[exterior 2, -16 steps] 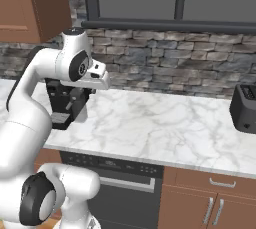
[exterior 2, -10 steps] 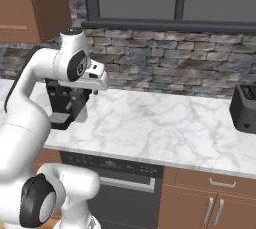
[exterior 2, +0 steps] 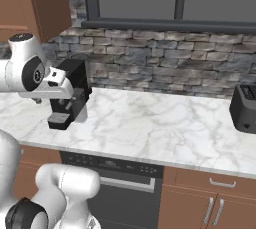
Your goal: Take the pizza cutter from the drawer on the left and place it on the dining counter for cutting.
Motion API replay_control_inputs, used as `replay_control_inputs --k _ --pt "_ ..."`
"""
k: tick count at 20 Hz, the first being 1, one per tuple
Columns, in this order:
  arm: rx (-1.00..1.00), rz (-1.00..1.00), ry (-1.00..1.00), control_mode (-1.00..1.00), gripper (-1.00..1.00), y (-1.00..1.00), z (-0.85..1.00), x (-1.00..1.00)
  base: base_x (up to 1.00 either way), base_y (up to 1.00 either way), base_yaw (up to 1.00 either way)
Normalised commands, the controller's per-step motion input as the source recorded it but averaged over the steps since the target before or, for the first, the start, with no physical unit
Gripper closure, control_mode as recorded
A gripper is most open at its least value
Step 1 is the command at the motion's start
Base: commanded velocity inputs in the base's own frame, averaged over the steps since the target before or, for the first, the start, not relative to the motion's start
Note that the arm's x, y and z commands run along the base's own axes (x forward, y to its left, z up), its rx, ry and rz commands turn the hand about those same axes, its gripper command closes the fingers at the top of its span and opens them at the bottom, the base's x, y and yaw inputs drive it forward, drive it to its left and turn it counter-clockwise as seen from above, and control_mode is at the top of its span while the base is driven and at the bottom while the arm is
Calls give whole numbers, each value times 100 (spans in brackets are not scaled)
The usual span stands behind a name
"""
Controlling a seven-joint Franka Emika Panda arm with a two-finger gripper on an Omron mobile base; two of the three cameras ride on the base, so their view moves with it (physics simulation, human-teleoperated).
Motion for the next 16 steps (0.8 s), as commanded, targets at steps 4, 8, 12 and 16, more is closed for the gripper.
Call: replay_control_inputs --k 4,8,12,16 --pt "-9 12 0 -100 -100 83 -9 -42 0 0 0" --pt "-11 13 0 -100 -100 75 -15 -15 0 0 0" --pt "-10 12 -1 -100 -100 73 -7 -6 0 0 0" --pt "-14 12 -4 -100 -100 75 -14 -3 0 0 0"
